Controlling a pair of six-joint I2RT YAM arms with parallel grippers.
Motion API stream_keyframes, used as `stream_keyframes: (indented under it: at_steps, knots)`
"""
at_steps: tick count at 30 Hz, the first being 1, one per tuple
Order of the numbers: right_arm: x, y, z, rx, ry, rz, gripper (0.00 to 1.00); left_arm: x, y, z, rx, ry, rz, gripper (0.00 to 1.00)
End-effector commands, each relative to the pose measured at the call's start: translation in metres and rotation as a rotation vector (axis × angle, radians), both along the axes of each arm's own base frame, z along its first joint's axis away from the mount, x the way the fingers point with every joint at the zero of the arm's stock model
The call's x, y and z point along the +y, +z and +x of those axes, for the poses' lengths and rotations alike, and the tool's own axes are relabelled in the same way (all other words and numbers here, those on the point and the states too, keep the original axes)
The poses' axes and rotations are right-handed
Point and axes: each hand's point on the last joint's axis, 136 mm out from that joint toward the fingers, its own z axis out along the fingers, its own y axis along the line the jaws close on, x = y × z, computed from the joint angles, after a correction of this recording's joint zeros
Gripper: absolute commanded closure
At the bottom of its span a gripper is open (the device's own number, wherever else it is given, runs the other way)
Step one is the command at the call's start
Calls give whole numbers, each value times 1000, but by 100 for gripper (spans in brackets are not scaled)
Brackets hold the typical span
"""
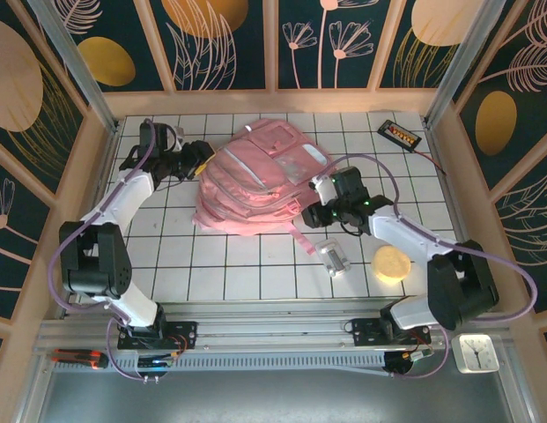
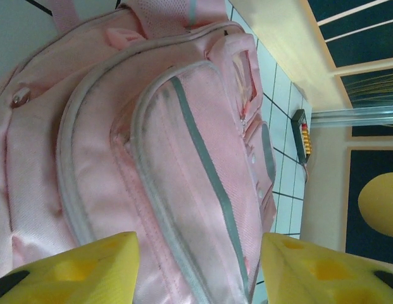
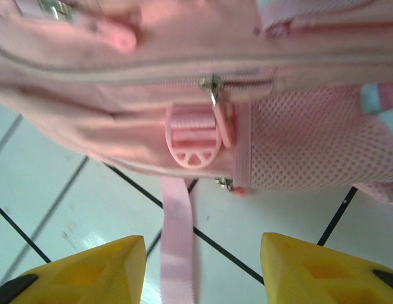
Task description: Pack books, pencil case, and school supplies into a backpack
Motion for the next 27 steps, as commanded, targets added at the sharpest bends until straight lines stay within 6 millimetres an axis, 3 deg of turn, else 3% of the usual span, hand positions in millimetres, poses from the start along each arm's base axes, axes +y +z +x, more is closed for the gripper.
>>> stream_keyframes:
  at_steps: [1,12,15,17,20,27]
  knots:
    - [12,7,27,-112,95,20,52,1,-15,-16,31,11,-15,47]
    - [42,-18,61,-46,134,75,54,-1,-44,-47,90,34,-82,47]
    - [42,-24,72,-46,107,63,66,1,-45,-48,88,38,-71,46]
    - [37,-27,82,-54,71,39,85,6,-47,-48,91,49,-59,46]
    - [28,-29,92,-60,28,11,99,17,-51,-49,98,72,-52,45]
    - [-17,-27,110,-55,-130,-65,100,40,-58,-47,108,106,26,45]
